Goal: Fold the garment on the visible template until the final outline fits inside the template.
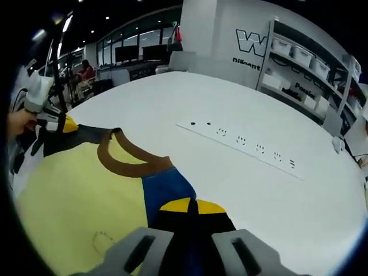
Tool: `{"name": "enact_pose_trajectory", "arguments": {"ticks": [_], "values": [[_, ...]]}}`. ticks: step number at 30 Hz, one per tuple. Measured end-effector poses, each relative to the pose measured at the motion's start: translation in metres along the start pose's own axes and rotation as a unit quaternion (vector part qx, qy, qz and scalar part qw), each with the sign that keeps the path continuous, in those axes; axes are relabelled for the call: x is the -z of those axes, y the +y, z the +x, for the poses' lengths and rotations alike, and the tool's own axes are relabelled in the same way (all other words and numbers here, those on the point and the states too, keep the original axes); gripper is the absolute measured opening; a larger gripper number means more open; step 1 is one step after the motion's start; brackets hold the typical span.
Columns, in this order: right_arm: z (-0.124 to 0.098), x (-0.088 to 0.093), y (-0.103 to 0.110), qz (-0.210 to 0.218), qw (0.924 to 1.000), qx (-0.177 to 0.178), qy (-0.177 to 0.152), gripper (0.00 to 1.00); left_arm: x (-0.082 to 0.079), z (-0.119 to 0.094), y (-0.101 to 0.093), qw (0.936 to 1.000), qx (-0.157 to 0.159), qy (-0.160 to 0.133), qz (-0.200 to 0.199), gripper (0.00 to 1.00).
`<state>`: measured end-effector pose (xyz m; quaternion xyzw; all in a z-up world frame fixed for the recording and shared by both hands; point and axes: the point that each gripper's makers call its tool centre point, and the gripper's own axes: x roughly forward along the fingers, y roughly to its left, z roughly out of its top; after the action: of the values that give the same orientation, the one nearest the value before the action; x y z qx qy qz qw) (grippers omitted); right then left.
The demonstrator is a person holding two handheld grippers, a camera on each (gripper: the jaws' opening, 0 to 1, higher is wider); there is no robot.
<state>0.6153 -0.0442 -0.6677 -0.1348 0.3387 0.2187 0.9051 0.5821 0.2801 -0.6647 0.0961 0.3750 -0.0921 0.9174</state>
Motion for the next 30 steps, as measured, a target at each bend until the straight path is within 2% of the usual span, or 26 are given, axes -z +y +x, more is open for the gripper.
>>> {"name": "enact_pose_trajectory", "arguments": {"ticks": [8,11,14,19,25,28,30], "values": [[0.001,0.005,0.001,-0.005,1.0,-0.002,0.006,0.0,-0.001,-0.001,0.001,0.9998,-0.005,-0.005,-0.018,0.07],[-0.005,0.0,0.001,0.01,0.9999,-0.001,-0.002,0.03,-0.004,-0.008,0.0,0.9996,-0.002,-0.009,-0.025,0.17],[-0.014,-0.008,0.002,0.02,0.9996,-0.003,-0.021,0.18,-0.01,-0.018,-0.007,0.9992,0.01,-0.022,-0.032,0.26],[-0.032,-0.002,-0.002,0.057,0.9982,0.004,-0.017,0.32,-0.013,-0.038,-0.02,0.9971,0.03,-0.048,-0.05,0.39],[-0.052,0.014,-0.005,0.07,0.9975,0.009,-0.005,0.39,-0.006,-0.065,-0.033,0.9949,0.045,-0.057,-0.069,0.55],[-0.067,0.02,-0.008,0.083,0.9964,0.016,-0.004,0.43,-0.008,-0.084,-0.037,0.9908,0.048,-0.084,-0.094,0.66],[-0.073,0.023,-0.009,0.084,0.9963,0.019,-0.005,0.44,-0.004,-0.091,-0.04,0.9906,0.052,-0.082,-0.096,0.72]]}}
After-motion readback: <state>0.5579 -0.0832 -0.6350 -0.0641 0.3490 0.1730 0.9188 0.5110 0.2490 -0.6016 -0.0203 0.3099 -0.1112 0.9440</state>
